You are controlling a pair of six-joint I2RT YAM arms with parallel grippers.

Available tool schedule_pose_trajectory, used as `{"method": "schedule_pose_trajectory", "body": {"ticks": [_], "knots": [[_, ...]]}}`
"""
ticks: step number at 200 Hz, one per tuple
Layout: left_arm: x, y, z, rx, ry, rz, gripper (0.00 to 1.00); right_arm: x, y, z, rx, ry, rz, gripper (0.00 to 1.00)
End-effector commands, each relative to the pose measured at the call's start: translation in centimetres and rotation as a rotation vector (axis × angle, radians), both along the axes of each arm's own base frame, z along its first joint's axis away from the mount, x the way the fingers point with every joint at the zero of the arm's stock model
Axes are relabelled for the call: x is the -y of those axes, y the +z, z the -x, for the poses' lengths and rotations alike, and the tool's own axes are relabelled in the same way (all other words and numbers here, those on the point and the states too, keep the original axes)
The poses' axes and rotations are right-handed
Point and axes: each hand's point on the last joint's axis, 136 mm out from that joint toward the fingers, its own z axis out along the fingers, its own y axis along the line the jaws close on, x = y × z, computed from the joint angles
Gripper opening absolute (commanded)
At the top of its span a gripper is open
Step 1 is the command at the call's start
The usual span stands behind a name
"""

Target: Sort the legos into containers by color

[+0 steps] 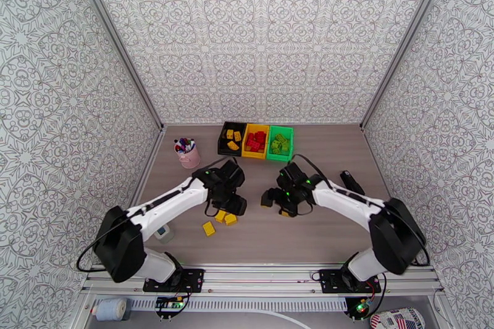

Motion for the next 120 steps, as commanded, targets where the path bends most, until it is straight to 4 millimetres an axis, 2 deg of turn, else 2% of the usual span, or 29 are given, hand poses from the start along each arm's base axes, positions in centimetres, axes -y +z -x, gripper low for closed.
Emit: {"method": "schedule_pose_trajectory", "body": {"ticks": [1,25,48,79,120], "knots": [[-0.1,-1.5,-0.1,-0.017,-0.077,-0.063,0.65,2.0,-0.7,1.3,-0.001,-0.075,0.031,0.85],[0.2,-2.9,-0.2,-0.057,-0.106,-0.087,0.65,3.8,-1.0,3.0,-0.012,-0.138,0.041,0.85],[-0.1,-4.2,0.3,-0.093,-0.132,-0.120,0.64,4.9,-0.9,3.7,-0.002,-0.180,0.045,0.85],[-0.9,-5.7,0.9,-0.132,-0.139,-0.172,0.62,5.6,-0.5,4.0,0.016,-0.218,0.040,0.85],[-1.2,-6.6,1.1,-0.153,-0.142,-0.224,0.56,5.8,-0.4,3.8,0.028,-0.239,0.036,0.85]]}}
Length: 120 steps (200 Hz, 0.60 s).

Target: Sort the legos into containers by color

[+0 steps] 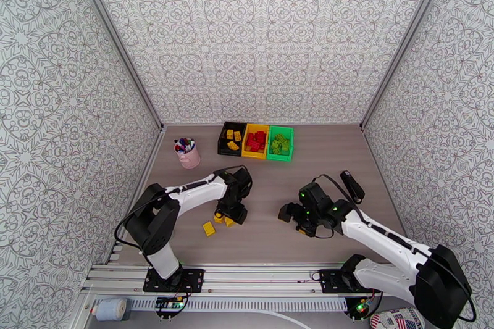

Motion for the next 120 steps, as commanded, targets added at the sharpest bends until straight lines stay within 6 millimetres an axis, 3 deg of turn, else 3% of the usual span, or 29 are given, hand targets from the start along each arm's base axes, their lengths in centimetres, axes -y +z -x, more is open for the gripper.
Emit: {"method": "schedule_pose_trajectory", "body": {"ticks": [1,72,120], "knots": [[-0.5,-0.8,0.2,-0.018,-0.027,-0.064,0.56,0.7,-0.5,0.0,-0.005,-0.041,0.025,0.85],[-1.0,-1.6,0.8,-0.056,-0.033,-0.109,0.45,-0.8,-0.5,-1.5,0.000,-0.012,0.013,0.85],[0.7,0.9,-1.2,-0.029,0.073,0.021,0.37,-3.1,0.3,-3.5,0.006,0.055,-0.005,0.85]]}}
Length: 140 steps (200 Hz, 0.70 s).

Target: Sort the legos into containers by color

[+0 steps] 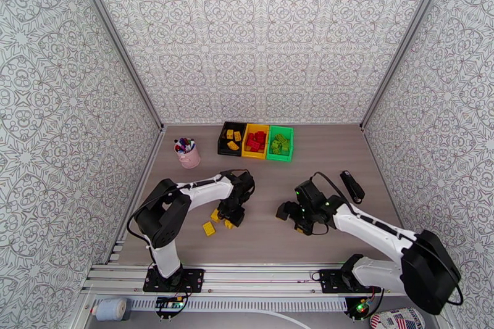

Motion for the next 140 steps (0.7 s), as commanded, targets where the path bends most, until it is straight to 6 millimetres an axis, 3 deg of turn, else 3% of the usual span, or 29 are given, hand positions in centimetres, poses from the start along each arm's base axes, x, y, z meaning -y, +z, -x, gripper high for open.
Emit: {"method": "schedule_pose_trajectory", "body": {"ticks": [1,76,104,140], "knots": [[1.3,2.2,-1.8,0.027,0.084,0.092,0.36,-2.0,1.7,-1.8,0.051,0.052,-0.046,0.84],[5.3,8.3,-10.6,0.063,0.385,0.489,0.35,-9.4,5.0,-8.1,0.105,0.196,-0.137,0.84],[5.3,10.1,-14.7,0.083,0.491,0.595,0.35,-11.9,7.3,-10.8,0.146,0.232,-0.173,0.84],[3.3,12.4,-20.9,0.156,0.654,0.702,0.35,-11.7,8.7,-12.7,0.180,0.218,-0.166,0.84]]}}
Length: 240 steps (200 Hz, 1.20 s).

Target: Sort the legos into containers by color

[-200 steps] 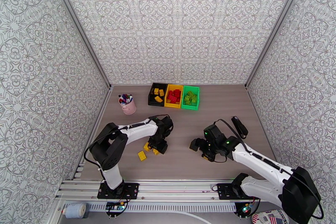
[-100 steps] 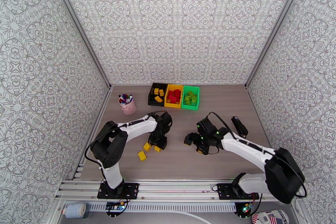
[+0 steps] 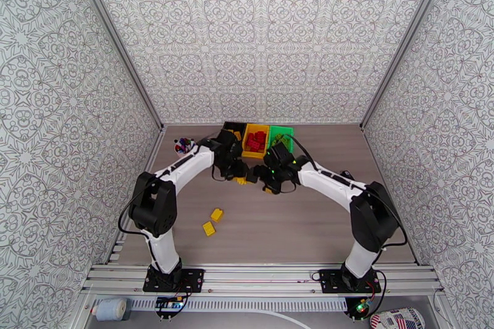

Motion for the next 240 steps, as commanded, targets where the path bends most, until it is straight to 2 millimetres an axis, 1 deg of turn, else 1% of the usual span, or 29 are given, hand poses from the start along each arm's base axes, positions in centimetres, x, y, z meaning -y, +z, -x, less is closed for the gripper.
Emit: {"method": "schedule_pose_trajectory", "body": {"ticks": [1,16,41,68,71,74,79,81,83,108,135,146,165,172,187,212,222,233,235,236,240], "knots": [[-0.5,2.0,-4.4,0.026,0.123,0.115,0.35,0.4,0.9,-0.3,0.002,0.018,-0.004,0.84],[-1.6,2.8,-6.9,0.055,0.181,0.121,0.35,1.4,0.7,-0.7,-0.008,0.006,-0.013,0.84],[-2.9,4.3,-10.9,0.114,0.241,0.109,0.35,3.7,0.2,-0.9,-0.028,-0.016,-0.012,0.84],[-4.1,4.9,-14.8,0.156,0.296,0.092,0.36,5.5,0.1,-1.1,-0.037,-0.039,-0.008,0.84],[-4.3,4.4,-15.0,0.148,0.303,0.088,0.36,5.6,0.2,-1.2,-0.036,-0.040,-0.009,0.84],[-4.3,5.3,-15.7,0.174,0.308,0.096,0.36,5.7,0.2,-1.2,-0.036,-0.043,-0.009,0.84],[-4.6,5.7,-16.3,0.186,0.319,0.095,0.36,6.0,0.3,-1.3,-0.037,-0.047,-0.008,0.84],[-4.7,5.1,-16.6,0.177,0.324,0.090,0.36,6.0,0.3,-1.4,-0.037,-0.049,-0.008,0.84],[-4.9,4.9,-16.9,0.178,0.328,0.087,0.36,6.1,0.3,-1.4,-0.034,-0.048,-0.008,0.84],[-6.1,4.8,-19.5,0.207,0.379,0.079,0.38,6.5,0.8,-1.7,-0.029,-0.063,-0.011,0.84],[-6.7,3.6,-21.3,0.208,0.398,0.079,0.44,6.7,1.4,-1.7,-0.022,-0.070,-0.011,0.85],[-6.8,3.3,-21.6,0.202,0.399,0.083,0.50,6.8,1.7,-1.6,-0.018,-0.072,-0.008,0.85],[-6.3,3.9,-21.7,0.214,0.379,0.098,0.65,7.1,1.8,-1.1,-0.016,-0.077,-0.004,0.85],[-6.1,4.4,-21.5,0.220,0.372,0.099,0.68,7.3,1.8,-1.0,-0.018,-0.083,-0.004,0.85],[-5.8,5.5,-20.9,0.239,0.346,0.098,0.70,7.4,1.7,-0.7,-0.021,-0.090,-0.012,0.85],[-5.0,7.5,-18.7,0.271,0.284,0.045,0.71,7.4,1.3,-0.2,-0.034,-0.093,-0.018,0.85],[-4.8,8.2,-17.5,0.284,0.257,0.015,0.71,7.2,1.0,0.0,-0.040,-0.085,-0.018,0.85],[-4.7,8.5,-16.0,0.286,0.231,-0.019,0.72,7.0,0.9,0.1,-0.040,-0.073,-0.019,0.85],[-4.6,8.2,-15.7,0.281,0.223,-0.028,0.72,6.8,0.9,0.1,-0.036,-0.069,-0.020,0.86],[-4.6,8.8,-15.5,0.292,0.222,-0.027,0.72,6.8,0.9,0.1,-0.037,-0.067,-0.020,0.86],[-4.7,9.0,-14.8,0.294,0.213,-0.040,0.72,6.7,0.8,0.1,-0.038,-0.063,-0.019,0.85]]}}
